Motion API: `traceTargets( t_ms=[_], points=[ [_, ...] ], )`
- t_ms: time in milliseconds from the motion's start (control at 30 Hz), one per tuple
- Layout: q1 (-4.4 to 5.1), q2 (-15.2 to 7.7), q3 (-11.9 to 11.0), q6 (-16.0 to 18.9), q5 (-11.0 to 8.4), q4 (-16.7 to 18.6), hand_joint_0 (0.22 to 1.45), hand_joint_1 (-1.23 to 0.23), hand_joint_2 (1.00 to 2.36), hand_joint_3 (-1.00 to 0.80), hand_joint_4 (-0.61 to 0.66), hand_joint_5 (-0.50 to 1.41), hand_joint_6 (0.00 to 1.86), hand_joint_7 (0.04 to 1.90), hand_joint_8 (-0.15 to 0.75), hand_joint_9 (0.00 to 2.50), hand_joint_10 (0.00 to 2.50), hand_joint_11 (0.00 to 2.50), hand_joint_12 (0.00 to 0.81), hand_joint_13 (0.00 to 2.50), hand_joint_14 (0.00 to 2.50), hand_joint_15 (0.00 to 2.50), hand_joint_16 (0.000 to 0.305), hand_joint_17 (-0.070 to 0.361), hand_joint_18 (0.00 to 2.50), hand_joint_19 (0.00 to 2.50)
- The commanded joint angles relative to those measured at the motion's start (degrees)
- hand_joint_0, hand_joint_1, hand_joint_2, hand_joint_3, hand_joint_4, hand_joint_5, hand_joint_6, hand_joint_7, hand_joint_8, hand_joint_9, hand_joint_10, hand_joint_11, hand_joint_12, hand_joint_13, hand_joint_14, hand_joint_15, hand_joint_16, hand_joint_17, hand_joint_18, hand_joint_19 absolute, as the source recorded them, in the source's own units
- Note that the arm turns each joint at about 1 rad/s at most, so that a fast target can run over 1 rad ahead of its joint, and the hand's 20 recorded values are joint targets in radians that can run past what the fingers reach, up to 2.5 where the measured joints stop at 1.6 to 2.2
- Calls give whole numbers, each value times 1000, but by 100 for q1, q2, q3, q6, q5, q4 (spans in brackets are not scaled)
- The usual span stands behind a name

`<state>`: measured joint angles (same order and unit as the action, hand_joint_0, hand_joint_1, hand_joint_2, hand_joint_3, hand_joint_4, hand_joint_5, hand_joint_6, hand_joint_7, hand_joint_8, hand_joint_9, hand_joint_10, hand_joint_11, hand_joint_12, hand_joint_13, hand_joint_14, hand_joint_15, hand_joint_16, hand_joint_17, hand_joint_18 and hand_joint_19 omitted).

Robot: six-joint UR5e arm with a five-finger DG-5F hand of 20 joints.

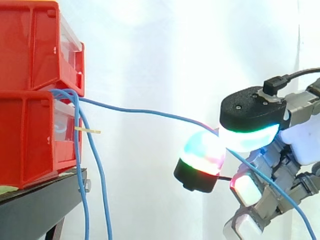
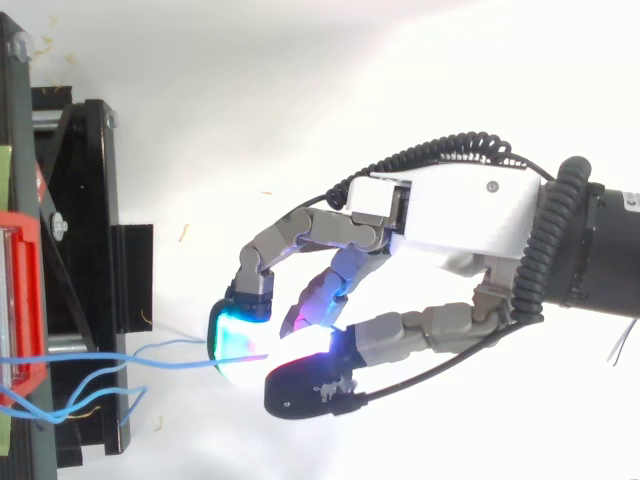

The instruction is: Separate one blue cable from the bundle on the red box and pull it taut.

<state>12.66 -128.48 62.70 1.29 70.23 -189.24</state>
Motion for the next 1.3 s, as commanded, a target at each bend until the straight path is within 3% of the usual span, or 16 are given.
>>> traceTargets(
  t_ms=[0,1267],
  points=[
    [0,-2,5,3,0,1,499,-838,1428,-210,-85,-3,863,987,190,1133,8,225,394,833,14,389,51,115,202,174],
    [0,-2,-4,-6,0,1,505,-843,1407,-205,-82,-3,862,992,191,1131,8,227,397,835,14,386,51,114,191,165]
  ],
)
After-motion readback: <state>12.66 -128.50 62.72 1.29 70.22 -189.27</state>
